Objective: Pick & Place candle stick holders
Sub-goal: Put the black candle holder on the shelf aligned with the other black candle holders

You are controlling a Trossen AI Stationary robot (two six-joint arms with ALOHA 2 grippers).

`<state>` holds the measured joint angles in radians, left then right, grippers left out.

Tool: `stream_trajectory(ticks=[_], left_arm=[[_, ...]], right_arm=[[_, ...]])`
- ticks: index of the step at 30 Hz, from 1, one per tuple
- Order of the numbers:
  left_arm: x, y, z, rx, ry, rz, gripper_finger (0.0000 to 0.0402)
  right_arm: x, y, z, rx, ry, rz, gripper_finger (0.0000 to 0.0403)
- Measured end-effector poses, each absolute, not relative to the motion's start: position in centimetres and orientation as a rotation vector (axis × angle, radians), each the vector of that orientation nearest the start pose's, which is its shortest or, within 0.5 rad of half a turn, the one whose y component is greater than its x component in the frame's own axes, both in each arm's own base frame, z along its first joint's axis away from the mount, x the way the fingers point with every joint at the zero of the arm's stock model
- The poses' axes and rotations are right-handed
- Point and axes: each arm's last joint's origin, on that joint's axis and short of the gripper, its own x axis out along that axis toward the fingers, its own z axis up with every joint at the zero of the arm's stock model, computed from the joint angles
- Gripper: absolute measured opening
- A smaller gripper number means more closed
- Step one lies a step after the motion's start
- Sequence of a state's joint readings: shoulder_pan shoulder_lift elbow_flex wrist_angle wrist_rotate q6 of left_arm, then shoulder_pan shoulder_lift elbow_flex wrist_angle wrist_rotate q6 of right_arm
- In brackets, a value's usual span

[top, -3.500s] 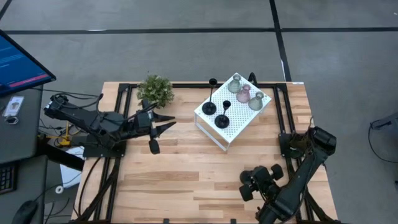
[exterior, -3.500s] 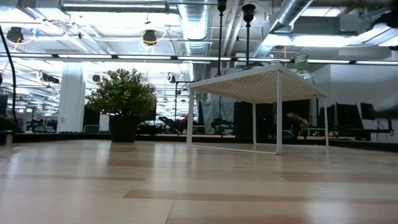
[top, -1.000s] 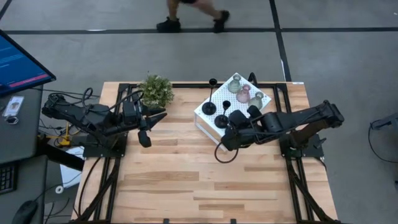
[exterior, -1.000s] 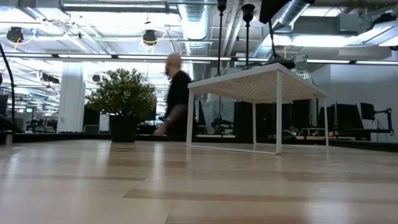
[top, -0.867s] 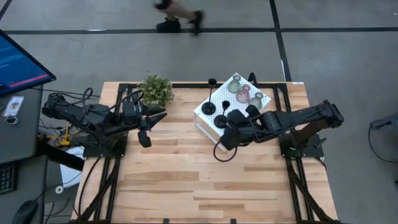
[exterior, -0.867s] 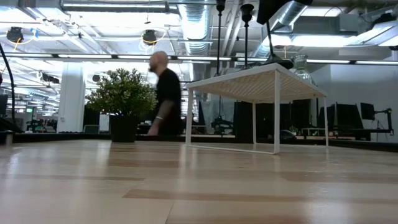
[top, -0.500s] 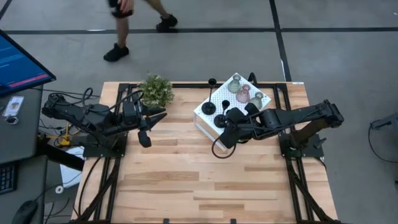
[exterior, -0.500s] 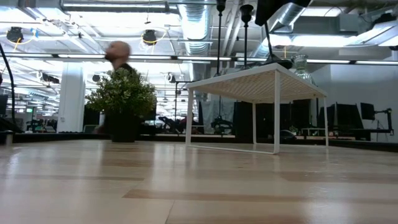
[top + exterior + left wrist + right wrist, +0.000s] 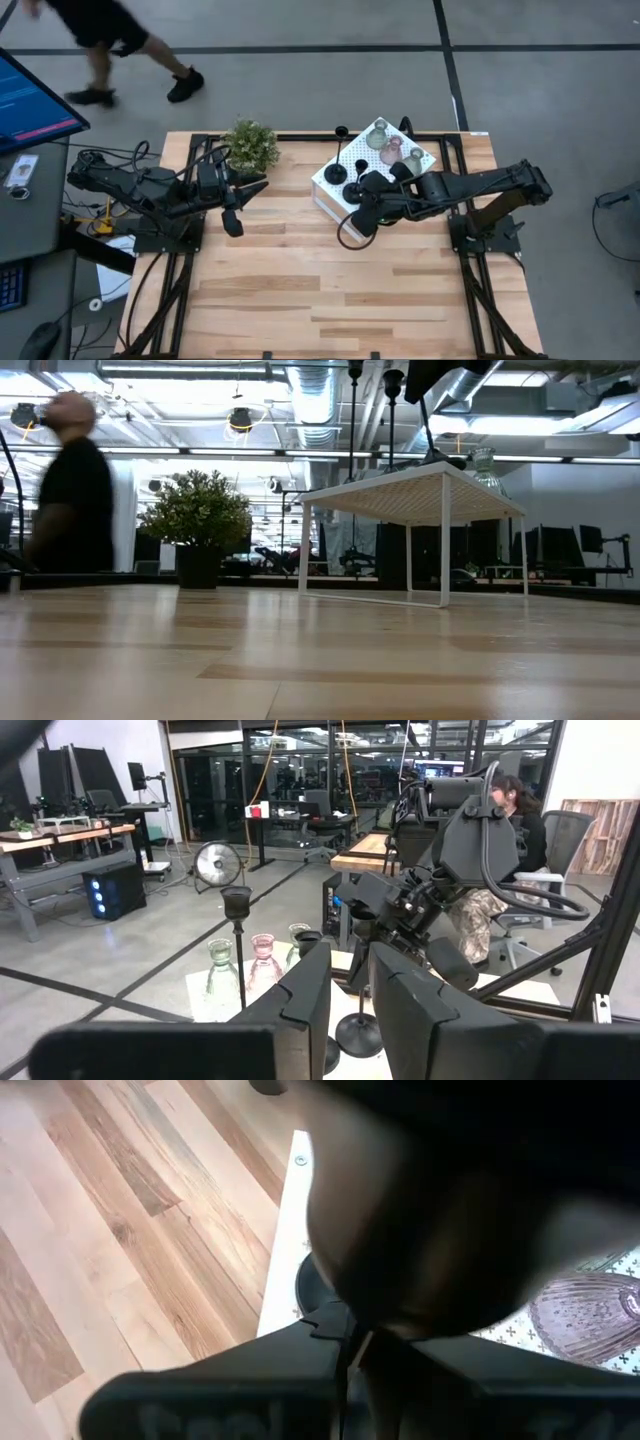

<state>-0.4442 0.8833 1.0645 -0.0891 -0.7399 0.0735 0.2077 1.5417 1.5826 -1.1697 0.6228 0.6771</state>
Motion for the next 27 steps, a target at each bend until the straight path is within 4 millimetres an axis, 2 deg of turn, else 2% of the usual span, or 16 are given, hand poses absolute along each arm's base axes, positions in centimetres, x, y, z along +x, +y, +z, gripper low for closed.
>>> stream_trajectory(ticks=[6, 11, 18, 22, 24, 27], left_arm=[[16.3, -5.6, 41.9, 0.021, -0.066, 0.298, 0.0072], [16.3, -5.6, 41.9, 0.021, -0.066, 0.298, 0.0072], [16.3, -5.6, 41.9, 0.021, -0.066, 0.298, 0.0072], [16.3, -5.6, 41.9, 0.02, -0.066, 0.298, 0.0072], [16.3, -5.6, 41.9, 0.02, -0.066, 0.298, 0.0072], [16.3, -5.6, 41.9, 0.019, -0.066, 0.298, 0.0072]], right_arm=[[29.0, 4.4, 35.5, 0.132, 0.855, -0.681, 0.0005], [28.2, 4.1, 36.4, 0.121, 0.822, -0.688, 0.0005], [24.7, 4.6, 39.0, 0.134, 0.735, -0.668, 0.0005], [22.7, 5.5, 40.2, 0.132, 0.654, -0.66, 0.0005], [21.6, 6.0, 39.9, 0.148, 0.617, -0.67, 0.0005], [20.1, 6.6, 38.1, 0.188, 0.598, -0.684, 0.0005]])
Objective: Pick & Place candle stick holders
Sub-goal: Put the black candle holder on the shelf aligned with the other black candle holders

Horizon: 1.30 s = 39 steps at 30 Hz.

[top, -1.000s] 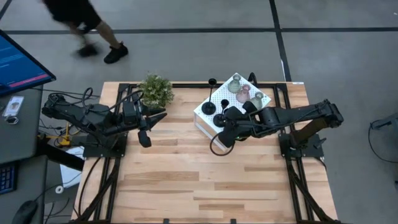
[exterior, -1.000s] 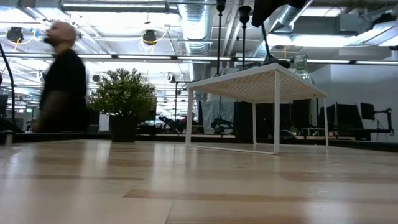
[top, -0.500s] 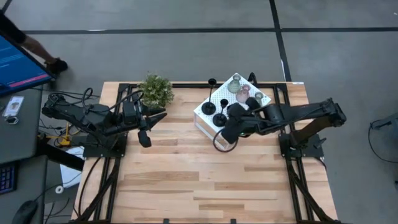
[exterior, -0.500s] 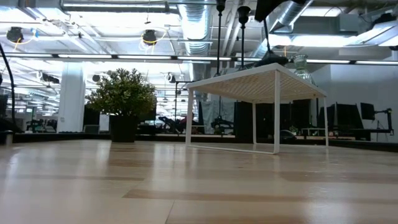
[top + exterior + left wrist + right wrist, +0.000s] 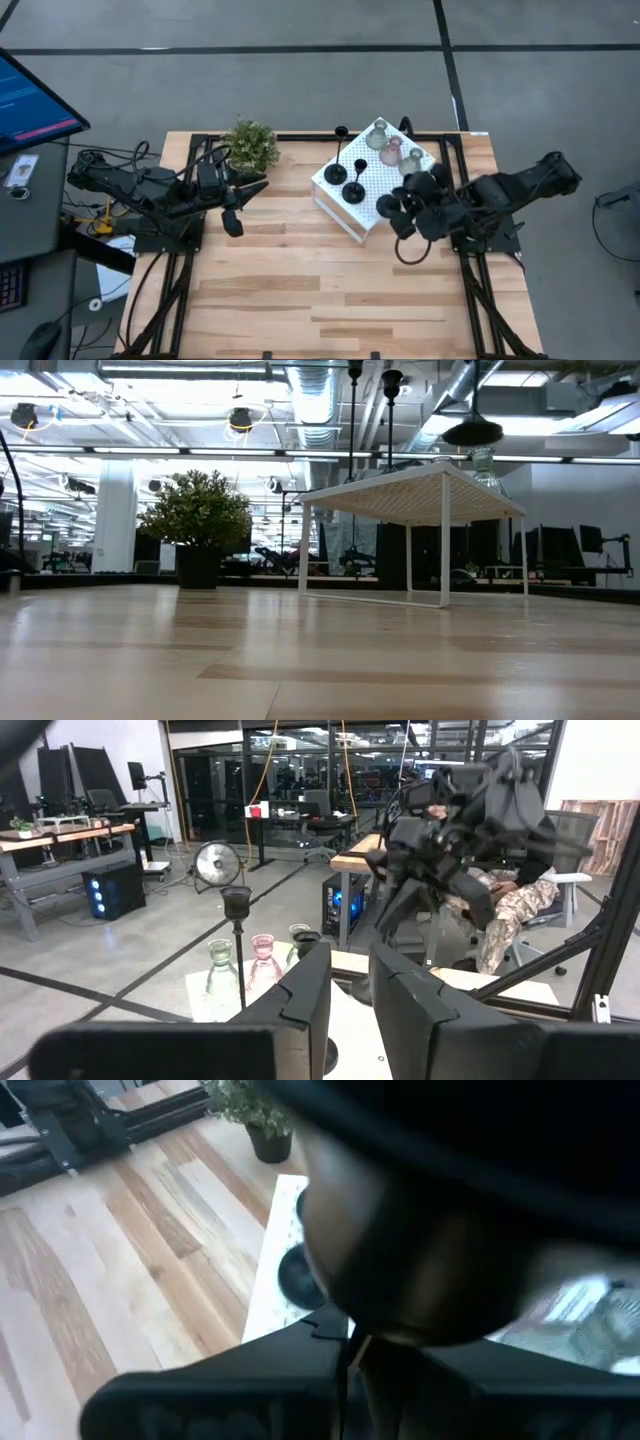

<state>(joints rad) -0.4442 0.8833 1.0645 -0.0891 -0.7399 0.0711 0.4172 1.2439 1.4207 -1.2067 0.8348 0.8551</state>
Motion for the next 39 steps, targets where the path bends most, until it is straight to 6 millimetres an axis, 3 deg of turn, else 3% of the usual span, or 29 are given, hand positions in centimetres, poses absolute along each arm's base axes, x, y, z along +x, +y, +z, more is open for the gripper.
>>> stream_trajectory(ticks=[6, 25, 31, 39], left_arm=[[16.3, -5.6, 41.9, 0.021, -0.066, 0.298, 0.0072], [16.3, -5.6, 41.9, 0.019, -0.069, 0.298, 0.0072], [16.3, -5.6, 41.9, 0.019, -0.068, 0.298, 0.0072], [16.3, -5.6, 41.9, 0.019, -0.068, 0.298, 0.0072]], right_arm=[[19.9, 6.8, 37.1, 0.254, 0.514, -0.649, 0.0005], [23.2, 4.2, 35.7, 0.205, 0.642, -0.66, 0.0005], [23.3, 4.2, 35.7, 0.205, 0.64, -0.65, 0.0005], [24.9, 4.7, 34.2, 0.179, 0.705, -0.649, 0.0005]])
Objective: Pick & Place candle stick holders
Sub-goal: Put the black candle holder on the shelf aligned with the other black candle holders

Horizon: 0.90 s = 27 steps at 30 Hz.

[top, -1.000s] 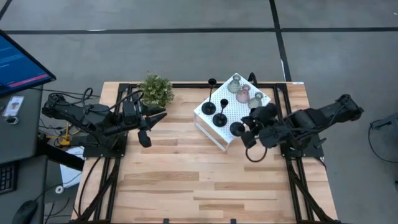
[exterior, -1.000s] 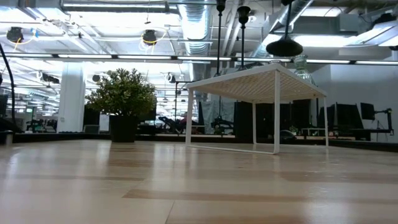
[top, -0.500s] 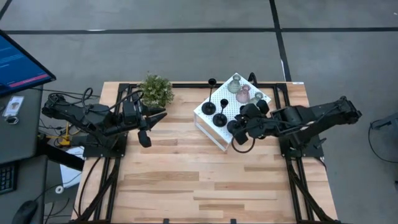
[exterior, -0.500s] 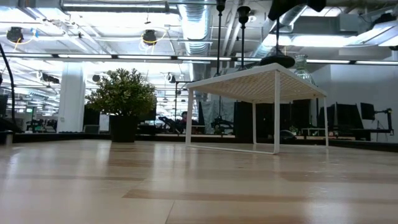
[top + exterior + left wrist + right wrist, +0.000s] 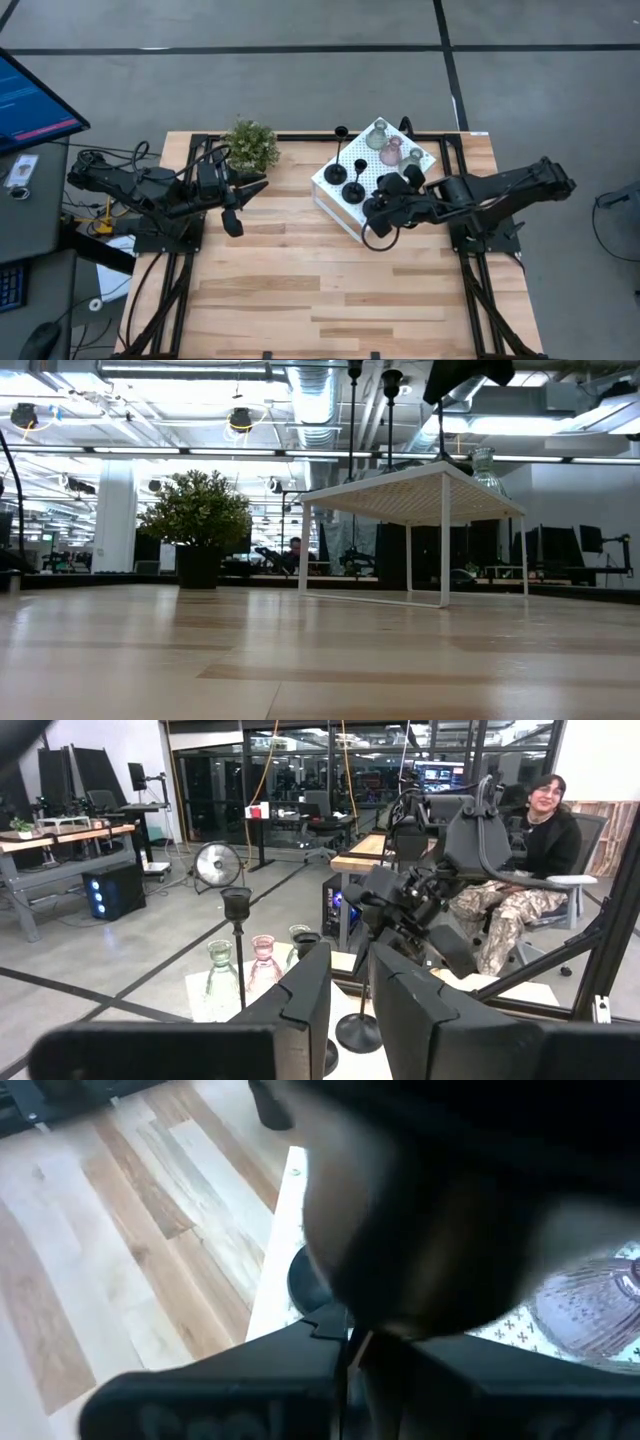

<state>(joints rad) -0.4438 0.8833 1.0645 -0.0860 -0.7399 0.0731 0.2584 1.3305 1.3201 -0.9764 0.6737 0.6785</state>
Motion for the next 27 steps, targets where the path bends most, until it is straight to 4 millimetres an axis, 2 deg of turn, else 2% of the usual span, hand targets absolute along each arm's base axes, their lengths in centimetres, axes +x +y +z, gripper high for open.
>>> stream_trajectory(ticks=[9, 27], left_arm=[[16.33, -5.6, 41.92, 0.019, -0.068, 0.298, 0.0072], [16.32, -5.6, 41.92, 0.019, -0.069, 0.298, 0.0072]], right_arm=[[25.67, 4.15, 34.18, 0.195, 0.69, -0.64, 0.0004], [25.91, 3.66, 34.28, 0.193, 0.69, -0.623, 0.0007]])
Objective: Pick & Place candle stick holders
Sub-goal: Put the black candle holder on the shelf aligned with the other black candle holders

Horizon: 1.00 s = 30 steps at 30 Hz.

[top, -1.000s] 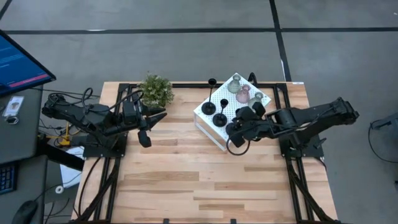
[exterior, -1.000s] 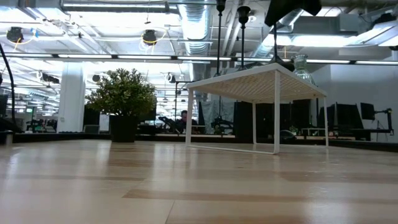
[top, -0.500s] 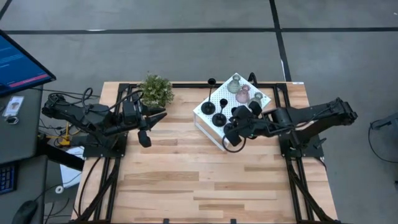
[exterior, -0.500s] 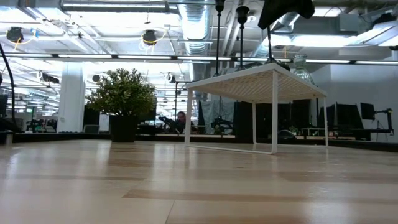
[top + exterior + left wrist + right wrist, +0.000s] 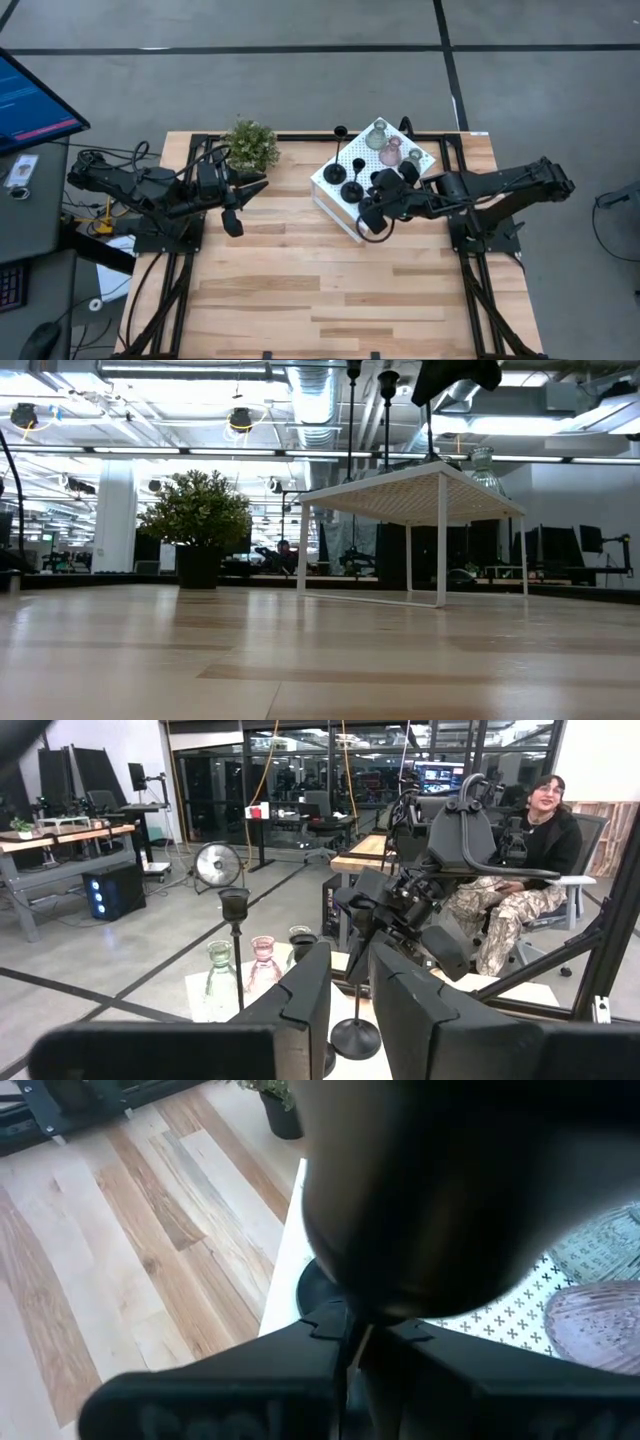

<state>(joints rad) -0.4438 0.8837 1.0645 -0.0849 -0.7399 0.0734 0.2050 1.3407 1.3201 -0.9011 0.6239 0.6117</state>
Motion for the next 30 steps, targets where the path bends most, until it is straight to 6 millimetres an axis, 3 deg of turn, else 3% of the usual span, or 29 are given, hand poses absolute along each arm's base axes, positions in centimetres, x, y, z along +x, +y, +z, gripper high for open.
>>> stream_trajectory(ticks=[20, 30], left_arm=[[16.32, -5.6, 41.93, 0.018, -0.07, 0.299, 0.0072], [16.32, -5.6, 41.95, 0.017, -0.071, 0.299, 0.0072]], right_arm=[[26.09, 3.04, 34.35, 0.191, 0.684, -0.635, 0.0013], [26.04, 3.03, 34.32, 0.186, 0.688, -0.64, 0.0059]])
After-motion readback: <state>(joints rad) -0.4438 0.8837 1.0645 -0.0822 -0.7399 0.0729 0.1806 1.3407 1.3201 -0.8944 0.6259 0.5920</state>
